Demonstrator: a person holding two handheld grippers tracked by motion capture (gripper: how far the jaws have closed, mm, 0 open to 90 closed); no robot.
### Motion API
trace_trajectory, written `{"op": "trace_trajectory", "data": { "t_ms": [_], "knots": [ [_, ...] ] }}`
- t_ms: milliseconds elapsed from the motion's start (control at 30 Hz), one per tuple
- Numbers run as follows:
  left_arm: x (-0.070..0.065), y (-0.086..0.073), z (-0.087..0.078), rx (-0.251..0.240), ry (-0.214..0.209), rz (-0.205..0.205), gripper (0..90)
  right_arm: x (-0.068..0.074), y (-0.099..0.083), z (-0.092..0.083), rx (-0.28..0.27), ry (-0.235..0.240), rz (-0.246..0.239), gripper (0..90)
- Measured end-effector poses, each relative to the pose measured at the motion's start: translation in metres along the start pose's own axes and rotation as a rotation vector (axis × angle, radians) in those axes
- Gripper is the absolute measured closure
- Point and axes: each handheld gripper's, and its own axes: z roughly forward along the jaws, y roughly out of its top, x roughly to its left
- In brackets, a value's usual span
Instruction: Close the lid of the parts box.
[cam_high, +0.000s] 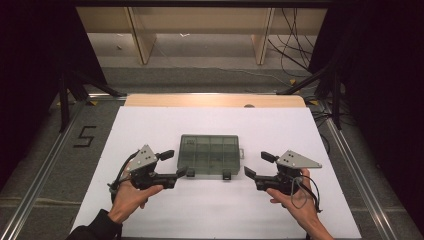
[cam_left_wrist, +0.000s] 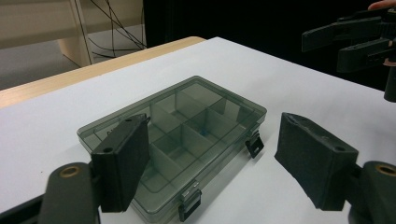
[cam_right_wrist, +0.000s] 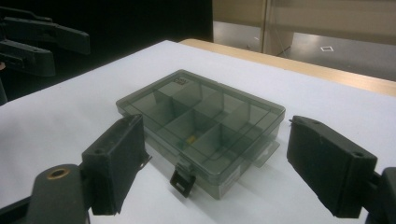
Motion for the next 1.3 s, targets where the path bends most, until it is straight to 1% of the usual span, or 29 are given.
{"op": "trace_trajectory", "data": {
  "t_ms": [33, 67, 100, 167, 200, 233, 333, 367, 400, 433, 467, 500, 533, 567, 600, 667, 733, 767, 867, 933, 1000, 1033, 1067, 1100, 1133, 1167, 1233, 1267, 1300],
  "knots": [
    [0.0, 0.0, -0.001, -0.001, -0.001, 0.01, 24.7, 0.0, 0.0, -0.001, 0.007, -0.012, -0.008, 20.2],
    [0.0, 0.0, -0.001, -0.002, -0.002, 0.014, 24.6, 0.0, 0.0, -0.002, 0.003, -0.009, -0.006, 20.2],
    [0.0, -0.001, -0.002, -0.002, 0.002, 0.002, 24.6, 0.0, 0.0, -0.002, 0.006, -0.01, -0.006, 20.2],
    [-0.001, -0.001, -0.003, -0.006, 0.002, 0.007, 24.5, 0.0, -0.001, -0.003, 0.002, -0.009, -0.007, 20.2],
    [0.0, -0.001, -0.003, -0.01, -0.012, 0.023, 24.2, 0.0, -0.001, -0.003, 0.001, -0.011, -0.008, 20.2],
    [-0.001, -0.002, -0.003, -0.008, -0.006, 0.002, 23.8, 0.0, -0.002, -0.003, -0.002, -0.015, -0.01, 20.0],
    [-0.003, -0.004, -0.004, 0.005, -0.003, 0.003, 23.4, 0.0, -0.002, -0.003, -0.007, -0.011, -0.006, 19.4],
    [-0.003, -0.005, -0.004, 0.006, -0.003, 0.004, 23.2, 0.001, -0.002, -0.005, 0.006, -0.015, -0.007, 19.4],
    [-0.003, -0.005, -0.005, 0.009, -0.007, 0.017, 23.2, 0.001, -0.002, -0.004, -0.003, -0.014, -0.007, 19.3],
    [-0.004, -0.006, -0.005, 0.009, -0.003, 0.008, 23.1, 0.002, -0.002, -0.005, -0.002, -0.013, -0.009, 19.1],
    [-0.004, -0.006, -0.005, 0.012, -0.005, 0.029, 22.7, 0.002, -0.003, -0.006, 0.0, -0.017, -0.007, 19.0],
    [-0.004, -0.006, -0.005, 0.011, -0.004, 0.028, 22.0, 0.003, -0.003, -0.006, -0.01, -0.013, -0.009, 19.0],
    [-0.005, -0.006, -0.005, 0.005, -0.007, 0.015, 22.0, 0.003, -0.003, -0.007, -0.009, -0.016, -0.012, 19.0],
    [-0.005, -0.006, -0.006, 0.004, -0.003, 0.015, 22.0, 0.004, -0.003, -0.008, -0.002, -0.019, -0.011, 19.0],
    [-0.006, -0.006, -0.007, 0.003, -0.002, 0.013, 21.8, 0.004, -0.003, -0.007, -0.016, -0.006, -0.005, 19.0],
    [-0.007, -0.006, -0.007, -0.008, -0.002, 0.009, 21.4, 0.005, -0.003, -0.009, -0.003, -0.012, -0.011, 19.0],
    [-0.006, -0.006, -0.009, -0.009, -0.003, 0.026, 21.1, 0.005, -0.003, -0.01, -0.009, -0.017, -0.012, 18.9],
    [-0.007, -0.006, -0.009, -0.015, -0.003, 0.014, 20.8, 0.005, -0.003, -0.01, -0.004, -0.012, -0.009, 18.9],
    [-0.007, -0.006, -0.01, -0.019, 0.001, 0.02, 20.2, 0.006, -0.004, -0.011, -0.006, -0.012, -0.006, 18.4],
    [-0.007, -0.006, -0.01, -0.03, -0.007, 0.017, 20.0, 0.006, -0.004, -0.011, -0.006, -0.012, -0.006, 18.4],
    [-0.008, -0.006, -0.011, -0.026, 0.003, 0.008, 19.8, 0.006, -0.004, -0.011, -0.007, -0.012, -0.005, 18.2],
    [-0.007, -0.005, -0.012, -0.029, -0.007, 0.027, 19.5, 0.006, -0.004, -0.011, -0.007, -0.012, -0.005, 18.2],
    [-0.008, -0.005, -0.012, -0.032, -0.006, 0.018, 19.4, 0.006, -0.004, -0.01, -0.007, -0.011, -0.004, 18.2],
    [-0.007, -0.005, -0.012, -0.035, -0.011, 0.034, 19.3, 0.006, -0.005, -0.01, -0.01, -0.013, -0.003, 18.2],
    [-0.008, -0.005, -0.011, -0.041, -0.01, 0.011, 19.0, 0.006, -0.005, -0.01, -0.011, -0.014, -0.004, 18.1],
    [-0.008, -0.005, -0.011, -0.043, -0.01, 0.008, 18.8, 0.006, -0.005, -0.01, -0.011, -0.014, -0.004, 18.0],
    [-0.008, -0.005, -0.011, -0.045, -0.01, 0.007, 18.7, 0.006, -0.005, -0.01, -0.014, -0.014, -0.003, 18.0],
    [-0.008, -0.005, -0.012, -0.04, -0.008, 0.027, 18.7, 0.006, -0.005, -0.01, -0.009, -0.013, -0.004, 17.9],
    [-0.008, -0.005, -0.012, -0.04, -0.004, 0.019, 18.6, 0.006, -0.004, -0.01, -0.004, -0.016, -0.007, 17.9]
  ]
}}
